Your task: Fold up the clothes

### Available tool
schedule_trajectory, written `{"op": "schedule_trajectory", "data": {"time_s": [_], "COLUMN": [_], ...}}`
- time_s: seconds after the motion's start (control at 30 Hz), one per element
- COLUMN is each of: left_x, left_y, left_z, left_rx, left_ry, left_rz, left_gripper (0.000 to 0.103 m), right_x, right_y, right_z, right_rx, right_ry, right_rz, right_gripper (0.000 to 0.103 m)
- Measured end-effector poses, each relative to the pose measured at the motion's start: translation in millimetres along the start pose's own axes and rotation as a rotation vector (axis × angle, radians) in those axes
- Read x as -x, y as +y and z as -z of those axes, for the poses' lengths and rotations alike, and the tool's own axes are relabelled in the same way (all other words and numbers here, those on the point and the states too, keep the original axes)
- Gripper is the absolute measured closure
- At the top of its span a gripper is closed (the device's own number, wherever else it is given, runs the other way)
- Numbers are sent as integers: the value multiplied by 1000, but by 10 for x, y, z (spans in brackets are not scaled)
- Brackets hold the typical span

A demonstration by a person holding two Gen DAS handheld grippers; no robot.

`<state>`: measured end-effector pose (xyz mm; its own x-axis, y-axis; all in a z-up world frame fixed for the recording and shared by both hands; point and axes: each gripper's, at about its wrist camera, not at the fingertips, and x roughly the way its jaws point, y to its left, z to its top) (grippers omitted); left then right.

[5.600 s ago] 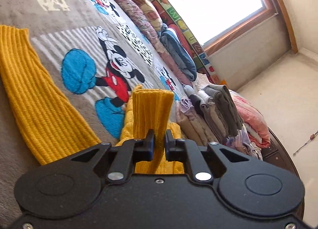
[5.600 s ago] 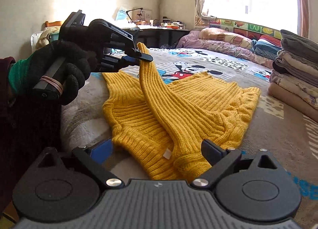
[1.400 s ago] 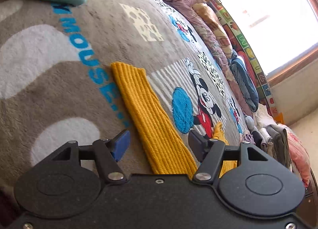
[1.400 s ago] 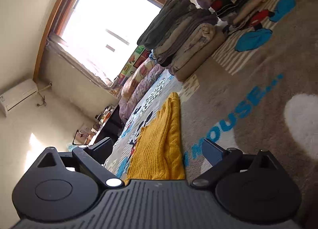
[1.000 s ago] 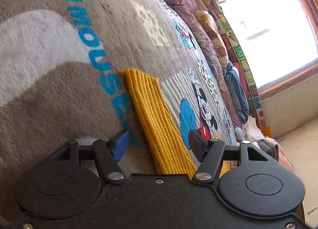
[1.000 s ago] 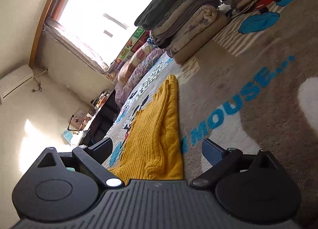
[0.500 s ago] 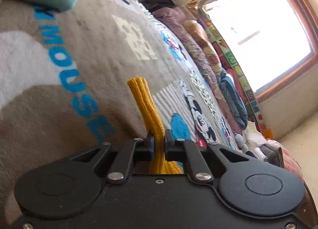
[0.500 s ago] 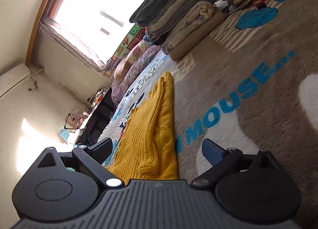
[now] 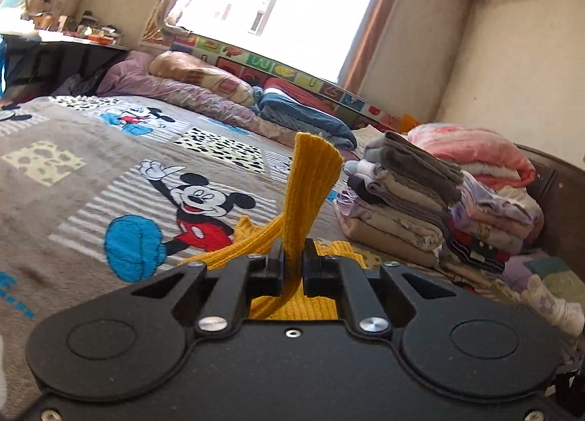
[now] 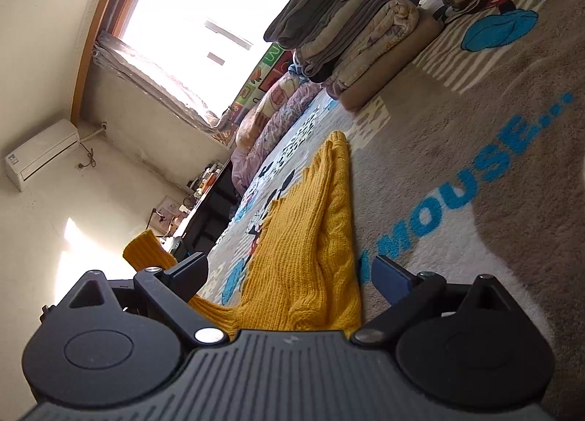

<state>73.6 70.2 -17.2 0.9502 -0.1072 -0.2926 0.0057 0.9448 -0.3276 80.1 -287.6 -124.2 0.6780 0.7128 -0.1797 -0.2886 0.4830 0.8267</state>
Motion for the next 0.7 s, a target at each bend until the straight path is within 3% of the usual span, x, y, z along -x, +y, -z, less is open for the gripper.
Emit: {"op": "schedule_trajectory", "data": {"time_s": [0.17, 0.33, 0.37, 0.4, 0.43, 0.47, 0.57, 0.7], "left_x": [-233, -424, -462, -504, -498, -483, -286, 46], "left_y": [-534, -953, -1027, -1066, -1055, -1038, -865, -441], "left_z": [190, 535, 613, 683, 716, 741, 560, 170], "left_rx": [-154, -289, -316, -319, -291, -262, -203, -176], "left_ry": [37, 95, 115, 171, 200, 222, 193, 128], "left_rz": [49, 137, 167, 244, 301, 349, 327, 222], "left_gripper": [97, 97, 92, 59, 40, 41, 45, 45], "right_x": [6, 2, -1, -12, -26, -39, -72, -146], "right_y": [43, -73, -114, -164, -215, -268, -386, -415], "right_z": [-10, -35, -36, -31, -25, -18, 1, 16], "right_rx": [-4, -87, -111, -140, -169, -198, -262, -265], "right_ry": [-2, -20, -26, -30, -34, -39, -56, -46], "right_rz": [-65, -95, -99, -100, -98, -96, -87, -58], "right_gripper": [7, 7, 7, 7, 7, 7, 8, 10]}}
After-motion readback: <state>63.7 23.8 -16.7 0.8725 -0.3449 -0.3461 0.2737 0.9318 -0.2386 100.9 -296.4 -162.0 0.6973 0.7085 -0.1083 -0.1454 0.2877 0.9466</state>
